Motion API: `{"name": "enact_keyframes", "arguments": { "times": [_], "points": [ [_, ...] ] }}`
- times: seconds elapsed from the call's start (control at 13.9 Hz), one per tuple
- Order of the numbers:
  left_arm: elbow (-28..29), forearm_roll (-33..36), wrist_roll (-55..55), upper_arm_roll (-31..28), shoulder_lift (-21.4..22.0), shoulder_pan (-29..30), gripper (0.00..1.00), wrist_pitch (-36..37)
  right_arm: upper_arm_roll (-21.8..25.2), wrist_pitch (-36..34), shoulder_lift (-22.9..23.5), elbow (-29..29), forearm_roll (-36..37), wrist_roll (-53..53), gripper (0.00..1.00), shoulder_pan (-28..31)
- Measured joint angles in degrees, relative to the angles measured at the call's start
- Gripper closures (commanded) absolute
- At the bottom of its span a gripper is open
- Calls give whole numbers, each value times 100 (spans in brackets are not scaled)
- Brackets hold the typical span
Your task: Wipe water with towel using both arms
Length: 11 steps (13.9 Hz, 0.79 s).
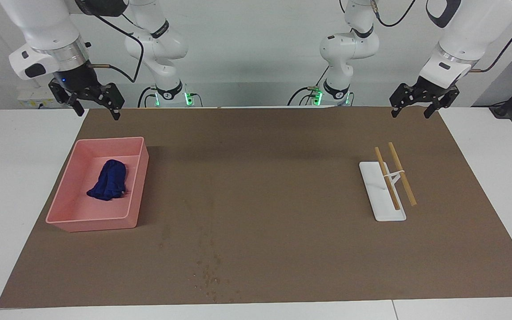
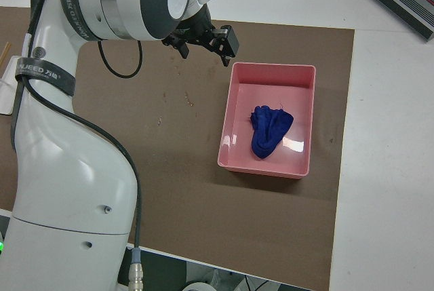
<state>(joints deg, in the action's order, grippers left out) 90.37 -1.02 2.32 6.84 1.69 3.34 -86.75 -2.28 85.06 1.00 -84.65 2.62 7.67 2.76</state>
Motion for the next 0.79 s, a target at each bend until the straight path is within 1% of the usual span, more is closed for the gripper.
{"name": "enact_keyframes", "arguments": {
  "times": [0.79],
  "points": [
    [0, 0, 0, 0, 0, 0, 0, 0, 2, -29, -4, -83, -53, -250, 0, -7]
  ]
}}
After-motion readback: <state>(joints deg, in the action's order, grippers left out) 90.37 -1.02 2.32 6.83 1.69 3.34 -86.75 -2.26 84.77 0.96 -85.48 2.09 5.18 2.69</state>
